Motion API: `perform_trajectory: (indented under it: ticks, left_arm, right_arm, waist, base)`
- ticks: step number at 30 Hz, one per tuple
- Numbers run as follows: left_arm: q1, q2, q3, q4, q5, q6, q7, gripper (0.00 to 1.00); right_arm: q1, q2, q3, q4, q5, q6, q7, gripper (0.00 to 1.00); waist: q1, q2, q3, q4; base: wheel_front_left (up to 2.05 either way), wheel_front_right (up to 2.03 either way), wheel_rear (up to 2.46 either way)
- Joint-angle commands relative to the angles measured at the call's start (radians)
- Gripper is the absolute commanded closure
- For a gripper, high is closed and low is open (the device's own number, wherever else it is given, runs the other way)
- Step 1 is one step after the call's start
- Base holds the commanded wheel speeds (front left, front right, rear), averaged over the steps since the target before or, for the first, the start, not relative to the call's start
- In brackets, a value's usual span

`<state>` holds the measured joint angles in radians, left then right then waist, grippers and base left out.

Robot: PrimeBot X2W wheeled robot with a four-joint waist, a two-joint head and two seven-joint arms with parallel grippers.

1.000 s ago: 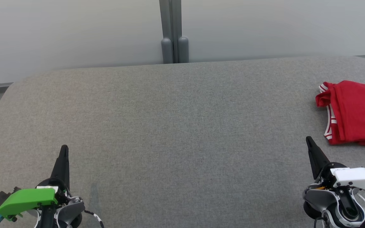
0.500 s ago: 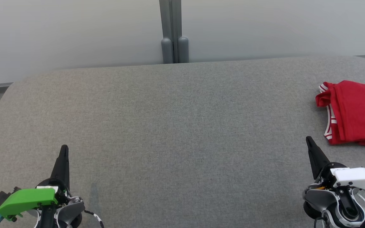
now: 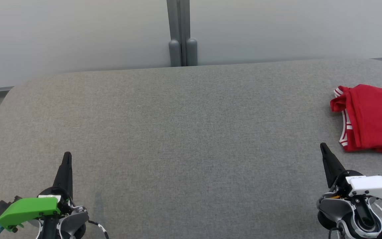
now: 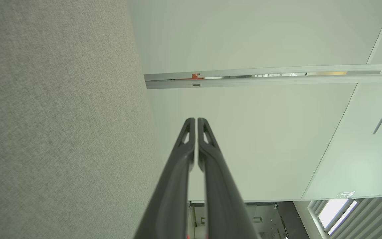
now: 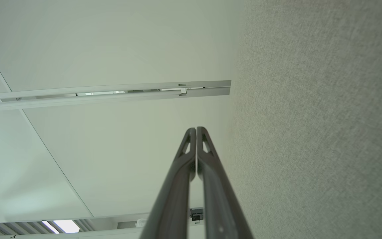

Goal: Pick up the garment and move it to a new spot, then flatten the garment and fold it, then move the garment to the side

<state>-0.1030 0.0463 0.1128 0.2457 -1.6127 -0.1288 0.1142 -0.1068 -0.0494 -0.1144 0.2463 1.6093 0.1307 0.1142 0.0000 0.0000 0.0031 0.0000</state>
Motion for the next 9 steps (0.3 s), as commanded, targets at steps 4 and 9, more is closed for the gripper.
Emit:
perform_trajectory:
  ticks: [4,9]
  left_arm:
    - [-0.011,0.007,0.003,-0.002,-0.001,-0.004,0.003,1.00]
    - [-0.011,0.007,0.003,-0.002,-0.001,-0.004,0.003,1.00]
  right_arm:
    - [-0.002,-0.001,-0.002,-0.005,0.007,0.000,0.003,1.00]
    - [-0.002,-0.001,-0.002,-0.005,0.007,0.000,0.003,1.00]
  waist:
    - [0.0000,0.0000,0.000,0.000]
    - [0.0000,0.0000,0.000,0.000]
  base:
    - [0.00,0.00,0.00]
    - [0.00,0.00,0.00]
